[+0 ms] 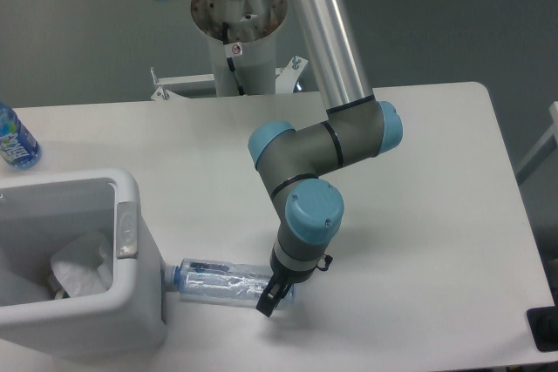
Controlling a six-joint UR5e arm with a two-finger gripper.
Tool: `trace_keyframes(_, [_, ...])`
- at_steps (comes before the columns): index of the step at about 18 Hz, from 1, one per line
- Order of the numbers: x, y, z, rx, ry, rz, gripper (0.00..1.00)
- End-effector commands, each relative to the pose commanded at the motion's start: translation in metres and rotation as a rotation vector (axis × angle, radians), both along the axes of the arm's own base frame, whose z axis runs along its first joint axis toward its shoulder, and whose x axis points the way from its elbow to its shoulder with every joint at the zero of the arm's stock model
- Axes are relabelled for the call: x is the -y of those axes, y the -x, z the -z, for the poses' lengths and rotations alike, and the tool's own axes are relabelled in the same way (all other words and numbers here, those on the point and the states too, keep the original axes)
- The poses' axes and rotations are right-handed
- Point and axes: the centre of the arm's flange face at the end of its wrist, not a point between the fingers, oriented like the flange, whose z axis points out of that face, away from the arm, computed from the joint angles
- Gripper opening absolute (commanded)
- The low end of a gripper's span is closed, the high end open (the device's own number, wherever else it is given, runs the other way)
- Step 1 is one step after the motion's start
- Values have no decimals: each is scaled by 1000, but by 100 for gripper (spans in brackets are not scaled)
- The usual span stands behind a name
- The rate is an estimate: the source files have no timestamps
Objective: Place the trash in the trash can
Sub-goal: 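Close the gripper on the bottle and pivot it on the table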
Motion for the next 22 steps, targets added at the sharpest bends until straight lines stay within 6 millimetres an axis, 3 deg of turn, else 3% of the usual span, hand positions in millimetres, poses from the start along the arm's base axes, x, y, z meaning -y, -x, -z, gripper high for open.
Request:
trace_keyframes(5, [-4, -6, 13, 13, 13, 11, 93])
trace_keyframes(14, [-5, -7, 11, 11, 11, 12, 71])
trace_keyframes(22, [-7, -5, 1, -5, -3, 17, 60])
